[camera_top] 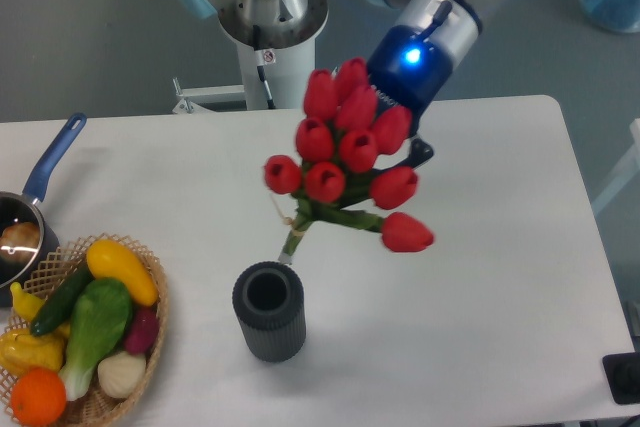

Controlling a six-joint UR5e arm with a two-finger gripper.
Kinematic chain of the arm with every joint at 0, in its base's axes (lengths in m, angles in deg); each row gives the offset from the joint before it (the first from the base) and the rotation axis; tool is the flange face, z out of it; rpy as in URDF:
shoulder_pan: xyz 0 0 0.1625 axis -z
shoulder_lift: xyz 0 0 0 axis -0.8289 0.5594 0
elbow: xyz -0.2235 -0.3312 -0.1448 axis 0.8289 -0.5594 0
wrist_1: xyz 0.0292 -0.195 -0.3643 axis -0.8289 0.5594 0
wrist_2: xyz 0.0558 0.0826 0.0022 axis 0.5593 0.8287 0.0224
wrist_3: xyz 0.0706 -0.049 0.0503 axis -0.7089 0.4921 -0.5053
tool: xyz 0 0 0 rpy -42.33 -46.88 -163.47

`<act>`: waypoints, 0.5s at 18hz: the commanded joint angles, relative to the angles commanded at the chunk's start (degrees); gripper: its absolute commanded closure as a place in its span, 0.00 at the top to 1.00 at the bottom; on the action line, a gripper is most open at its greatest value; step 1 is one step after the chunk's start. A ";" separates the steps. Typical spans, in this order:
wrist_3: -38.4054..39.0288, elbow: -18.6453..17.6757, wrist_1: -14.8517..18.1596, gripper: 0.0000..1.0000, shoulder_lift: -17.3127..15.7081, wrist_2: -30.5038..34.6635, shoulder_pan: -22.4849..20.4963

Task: Pick up the flowers from the vase
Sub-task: 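Carry the tulip bouquet up and away from the vase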

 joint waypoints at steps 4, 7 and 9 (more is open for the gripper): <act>0.26 -0.53 0.00 0.43 -0.27 -0.43 -2.99; 0.18 -0.71 0.09 0.43 -0.44 -0.35 -3.26; 0.26 -1.50 0.00 0.43 -1.06 -0.44 -3.79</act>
